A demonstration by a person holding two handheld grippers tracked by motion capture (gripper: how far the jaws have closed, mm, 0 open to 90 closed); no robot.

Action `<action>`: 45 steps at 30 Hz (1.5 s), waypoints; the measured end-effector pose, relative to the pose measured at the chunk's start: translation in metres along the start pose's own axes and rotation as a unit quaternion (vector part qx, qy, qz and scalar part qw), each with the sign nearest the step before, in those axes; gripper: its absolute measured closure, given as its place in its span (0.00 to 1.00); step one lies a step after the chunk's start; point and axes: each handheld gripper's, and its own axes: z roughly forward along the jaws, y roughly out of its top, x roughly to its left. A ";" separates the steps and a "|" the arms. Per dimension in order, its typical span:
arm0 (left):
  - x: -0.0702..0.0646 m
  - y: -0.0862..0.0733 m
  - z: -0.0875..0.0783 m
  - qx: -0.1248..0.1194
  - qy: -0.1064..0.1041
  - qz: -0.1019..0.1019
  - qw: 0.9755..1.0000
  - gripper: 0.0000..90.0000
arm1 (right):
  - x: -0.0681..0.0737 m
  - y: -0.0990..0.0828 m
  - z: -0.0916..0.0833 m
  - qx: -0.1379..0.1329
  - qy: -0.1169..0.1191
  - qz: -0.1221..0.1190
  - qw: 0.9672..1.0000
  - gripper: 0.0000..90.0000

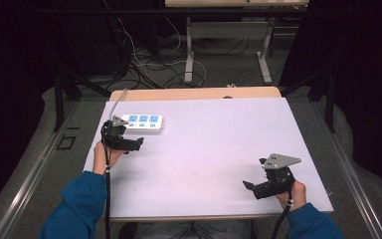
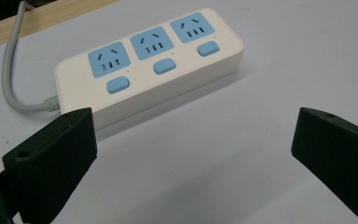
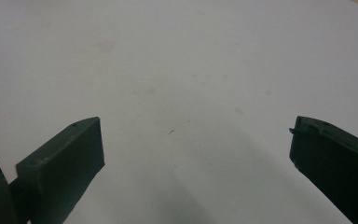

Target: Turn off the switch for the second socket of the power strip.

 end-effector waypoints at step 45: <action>-0.042 -0.062 -0.073 0.001 -0.030 0.029 0.999 0.00 | 0.000 0.000 0.000 0.008 0.004 0.001 1.000 0.03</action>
